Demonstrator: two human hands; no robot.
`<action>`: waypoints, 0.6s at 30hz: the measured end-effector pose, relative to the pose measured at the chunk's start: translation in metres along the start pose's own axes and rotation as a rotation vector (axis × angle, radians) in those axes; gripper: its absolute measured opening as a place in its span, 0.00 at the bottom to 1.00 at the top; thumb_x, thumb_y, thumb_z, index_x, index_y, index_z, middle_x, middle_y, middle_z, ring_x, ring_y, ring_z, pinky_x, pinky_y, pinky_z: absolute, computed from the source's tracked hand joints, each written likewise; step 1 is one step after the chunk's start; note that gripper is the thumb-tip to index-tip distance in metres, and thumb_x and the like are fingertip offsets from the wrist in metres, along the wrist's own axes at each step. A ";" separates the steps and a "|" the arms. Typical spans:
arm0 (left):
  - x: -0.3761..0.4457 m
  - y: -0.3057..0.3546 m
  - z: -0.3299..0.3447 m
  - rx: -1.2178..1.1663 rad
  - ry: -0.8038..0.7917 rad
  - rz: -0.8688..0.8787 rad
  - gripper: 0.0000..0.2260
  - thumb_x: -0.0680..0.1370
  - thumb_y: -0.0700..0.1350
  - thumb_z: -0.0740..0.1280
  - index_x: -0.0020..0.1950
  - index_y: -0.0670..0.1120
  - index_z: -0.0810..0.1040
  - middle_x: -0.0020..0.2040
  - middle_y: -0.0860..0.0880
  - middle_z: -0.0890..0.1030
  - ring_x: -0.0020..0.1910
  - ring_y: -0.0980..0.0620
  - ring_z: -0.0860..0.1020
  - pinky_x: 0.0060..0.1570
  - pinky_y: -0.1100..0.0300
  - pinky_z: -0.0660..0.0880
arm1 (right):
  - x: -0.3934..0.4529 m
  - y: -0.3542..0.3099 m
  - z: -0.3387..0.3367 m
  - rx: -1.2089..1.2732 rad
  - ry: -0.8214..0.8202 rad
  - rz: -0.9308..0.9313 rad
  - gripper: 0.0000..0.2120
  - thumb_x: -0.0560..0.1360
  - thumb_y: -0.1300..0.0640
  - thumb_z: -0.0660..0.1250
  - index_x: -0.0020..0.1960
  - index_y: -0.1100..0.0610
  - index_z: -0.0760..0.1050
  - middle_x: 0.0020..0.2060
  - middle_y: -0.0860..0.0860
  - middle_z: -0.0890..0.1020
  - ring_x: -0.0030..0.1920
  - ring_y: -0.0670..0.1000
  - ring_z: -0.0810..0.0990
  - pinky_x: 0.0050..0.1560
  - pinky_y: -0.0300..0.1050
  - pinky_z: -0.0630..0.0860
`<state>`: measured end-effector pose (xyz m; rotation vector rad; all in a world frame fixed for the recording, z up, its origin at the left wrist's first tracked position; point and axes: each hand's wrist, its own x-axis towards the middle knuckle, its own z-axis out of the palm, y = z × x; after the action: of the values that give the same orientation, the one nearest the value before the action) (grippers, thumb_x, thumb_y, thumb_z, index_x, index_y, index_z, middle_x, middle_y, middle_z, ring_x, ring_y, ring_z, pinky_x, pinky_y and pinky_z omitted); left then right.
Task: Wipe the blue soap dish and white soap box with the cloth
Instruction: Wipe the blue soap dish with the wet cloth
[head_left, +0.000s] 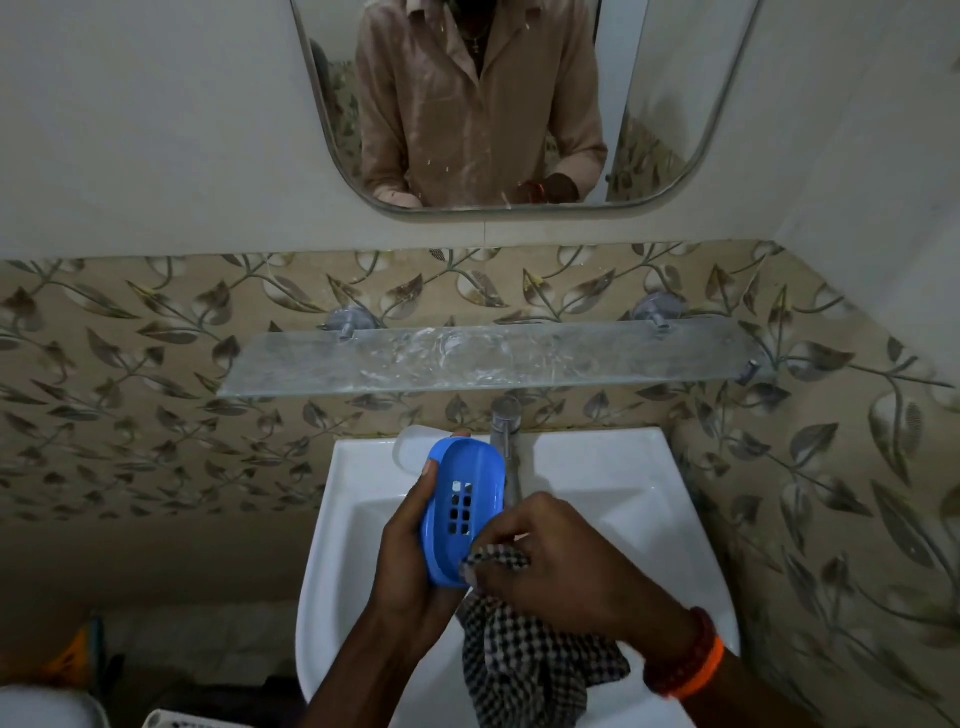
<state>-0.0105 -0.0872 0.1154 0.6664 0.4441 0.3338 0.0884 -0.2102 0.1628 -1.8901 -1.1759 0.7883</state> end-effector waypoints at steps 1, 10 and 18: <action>-0.001 0.001 0.000 -0.037 -0.002 -0.023 0.32 0.71 0.59 0.76 0.71 0.44 0.78 0.64 0.38 0.82 0.56 0.41 0.82 0.58 0.48 0.80 | -0.002 0.001 -0.006 0.174 -0.028 0.025 0.06 0.73 0.52 0.74 0.45 0.54 0.85 0.44 0.49 0.87 0.46 0.46 0.86 0.50 0.41 0.83; 0.000 0.002 0.006 -0.122 -0.033 -0.017 0.24 0.84 0.57 0.58 0.67 0.41 0.81 0.64 0.38 0.83 0.59 0.42 0.84 0.56 0.49 0.82 | -0.032 0.038 -0.006 0.913 0.246 0.156 0.14 0.69 0.55 0.76 0.48 0.63 0.81 0.46 0.66 0.84 0.45 0.67 0.84 0.50 0.60 0.82; 0.000 -0.004 0.005 0.158 0.216 0.039 0.20 0.78 0.55 0.66 0.60 0.42 0.85 0.55 0.38 0.87 0.47 0.43 0.87 0.39 0.53 0.84 | -0.044 0.032 -0.001 0.459 0.499 -0.075 0.08 0.69 0.51 0.75 0.48 0.49 0.84 0.36 0.44 0.87 0.34 0.39 0.84 0.39 0.35 0.80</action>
<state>-0.0075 -0.0930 0.1163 0.7974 0.6694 0.4130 0.0869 -0.2596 0.1408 -1.5243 -0.6785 0.4539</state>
